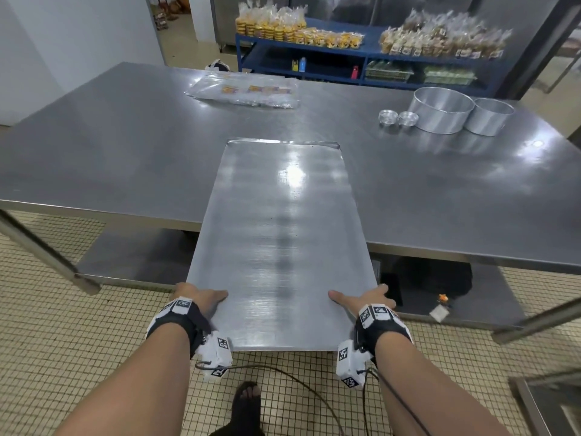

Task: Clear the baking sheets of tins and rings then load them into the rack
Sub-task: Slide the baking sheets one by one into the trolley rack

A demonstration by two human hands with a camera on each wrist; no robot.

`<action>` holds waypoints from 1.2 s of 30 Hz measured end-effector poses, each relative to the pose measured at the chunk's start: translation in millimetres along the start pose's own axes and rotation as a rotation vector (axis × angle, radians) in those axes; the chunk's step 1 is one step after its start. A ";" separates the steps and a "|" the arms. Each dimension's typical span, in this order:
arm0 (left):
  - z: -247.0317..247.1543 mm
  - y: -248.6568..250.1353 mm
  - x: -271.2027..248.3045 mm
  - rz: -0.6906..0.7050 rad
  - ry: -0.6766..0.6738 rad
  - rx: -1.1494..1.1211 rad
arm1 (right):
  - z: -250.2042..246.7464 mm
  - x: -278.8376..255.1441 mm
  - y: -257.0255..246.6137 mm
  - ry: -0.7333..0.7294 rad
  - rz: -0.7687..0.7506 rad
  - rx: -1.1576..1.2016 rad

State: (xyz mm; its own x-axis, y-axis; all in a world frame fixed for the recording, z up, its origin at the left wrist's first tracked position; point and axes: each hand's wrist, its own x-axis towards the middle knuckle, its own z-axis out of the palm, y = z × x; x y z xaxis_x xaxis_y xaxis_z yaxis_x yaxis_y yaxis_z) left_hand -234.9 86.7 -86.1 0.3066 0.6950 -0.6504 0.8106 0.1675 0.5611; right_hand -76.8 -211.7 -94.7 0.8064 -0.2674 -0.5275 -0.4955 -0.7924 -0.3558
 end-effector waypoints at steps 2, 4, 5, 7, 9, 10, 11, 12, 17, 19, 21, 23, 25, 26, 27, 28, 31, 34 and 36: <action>-1.0 11.0 4.1 0.018 0.041 -0.020 | -1.9 8.1 -8.9 0.023 -0.013 0.017; 0.7 24.9 19.6 0.007 0.045 -0.047 | -1.7 18.6 -21.7 0.031 -0.026 0.016; 1.8 29.0 36.9 0.003 0.054 -0.070 | -1.8 23.4 -28.4 0.034 -0.028 0.018; 1.8 44.9 53.6 0.001 0.063 -0.028 | -3.5 32.1 -42.4 0.042 -0.037 0.027; -0.5 62.1 63.1 0.017 0.069 0.008 | -7.3 39.2 -57.9 0.061 -0.048 0.039; -2.0 70.8 65.1 0.031 0.069 0.019 | -9.1 42.9 -65.7 0.067 -0.049 0.047; -2.8 78.1 68.3 0.038 0.066 0.016 | -10.1 45.8 -73.5 0.066 -0.040 0.056; -2.7 83.1 74.9 0.039 0.064 0.006 | -9.7 50.5 -79.9 0.065 -0.034 0.073; -0.4 103.4 97.3 0.037 0.021 -0.026 | -3.6 70.5 -94.9 0.047 -0.004 0.229; 0.1 109.1 102.8 0.014 0.000 -0.014 | -4.0 73.8 -97.4 0.032 0.005 0.248; 1.2 111.1 106.8 -0.012 -0.024 -0.002 | -7.5 71.2 -100.5 0.034 0.031 0.264; 2.3 109.6 109.8 -0.038 -0.016 -0.056 | -8.1 71.1 -100.9 0.022 0.060 0.313; 3.0 107.9 112.2 -0.031 0.000 -0.105 | -5.5 72.8 -97.9 -0.001 0.077 0.374; 2.7 107.9 112.3 -0.019 0.003 -0.122 | -3.0 75.2 -95.2 0.003 0.075 0.414; 2.3 108.9 112.7 -0.004 0.006 -0.138 | -1.7 75.4 -93.2 0.009 0.083 0.451; 1.3 110.3 112.3 0.010 0.009 -0.149 | -3.4 69.4 -93.3 0.014 0.096 0.481; -2.3 116.2 111.6 0.061 0.035 -0.193 | -16.3 40.3 -99.4 0.033 0.126 0.551; -3.7 123.3 101.6 0.081 0.007 -0.180 | -28.9 23.0 -93.8 0.089 0.176 0.599; -3.3 126.6 92.3 0.095 -0.010 -0.177 | -37.2 12.4 -84.9 0.113 0.191 0.638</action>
State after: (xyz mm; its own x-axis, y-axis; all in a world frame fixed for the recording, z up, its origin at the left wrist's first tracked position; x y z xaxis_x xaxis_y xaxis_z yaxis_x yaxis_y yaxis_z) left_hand -105.6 174.3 -73.4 0.3834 0.7068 -0.5946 0.6776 0.2222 0.7011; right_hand -12.7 -168.1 -42.3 0.6971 -0.4544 -0.5546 -0.6985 -0.2560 -0.6683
